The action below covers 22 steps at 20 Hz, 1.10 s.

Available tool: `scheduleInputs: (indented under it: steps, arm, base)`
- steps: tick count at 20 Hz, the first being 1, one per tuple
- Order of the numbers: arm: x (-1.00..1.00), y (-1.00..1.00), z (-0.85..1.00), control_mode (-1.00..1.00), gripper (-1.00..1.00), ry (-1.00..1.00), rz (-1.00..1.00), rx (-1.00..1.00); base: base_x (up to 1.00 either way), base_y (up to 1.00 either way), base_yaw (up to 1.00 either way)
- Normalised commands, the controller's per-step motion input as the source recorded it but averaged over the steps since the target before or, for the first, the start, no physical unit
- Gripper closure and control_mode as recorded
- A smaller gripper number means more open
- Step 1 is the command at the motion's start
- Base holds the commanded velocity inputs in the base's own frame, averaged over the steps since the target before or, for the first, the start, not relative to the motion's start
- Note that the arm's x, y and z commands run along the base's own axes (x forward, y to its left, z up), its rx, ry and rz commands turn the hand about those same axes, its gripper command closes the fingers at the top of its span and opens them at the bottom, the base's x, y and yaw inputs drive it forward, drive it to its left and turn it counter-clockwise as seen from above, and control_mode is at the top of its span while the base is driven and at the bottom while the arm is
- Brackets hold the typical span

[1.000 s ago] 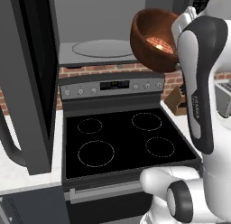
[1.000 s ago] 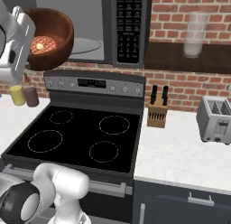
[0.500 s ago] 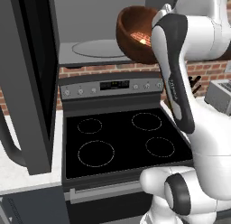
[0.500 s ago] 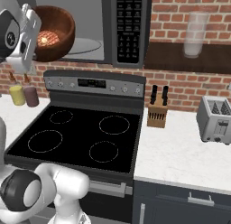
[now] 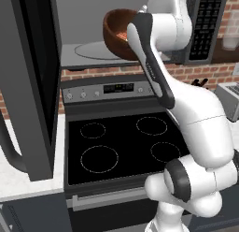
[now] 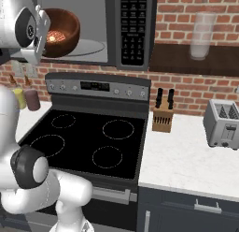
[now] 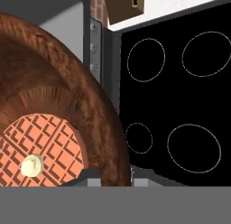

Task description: Open the microwave, place the bowl with waffle inside the microwave, then close the microwave door and turn it on.

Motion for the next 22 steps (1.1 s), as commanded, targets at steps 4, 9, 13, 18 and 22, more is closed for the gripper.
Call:
scheduleInputs:
  steps: [4,9,13,18,22]
  arm:
    - [0.96,0.2,0.0,-1.0,1.0,0.06,0.0,0.0]
    - [0.77,0.02,0.0,-1.0,1.0,0.0,0.0,0.0]
    - [0.74,0.0,-0.03,-1.0,1.0,0.0,0.0,0.0]
    - [0.63,0.0,-0.12,-1.0,1.0,0.0,0.0,0.0]
    - [0.41,0.05,-0.18,-1.0,1.0,-0.04,0.0,0.0]
  base:
    - [0.0,0.0,0.0]
    - [0.0,0.0,0.0]
    - [0.0,0.0,0.0]
    - [0.0,0.0,0.0]
    - [0.0,0.0,0.0]
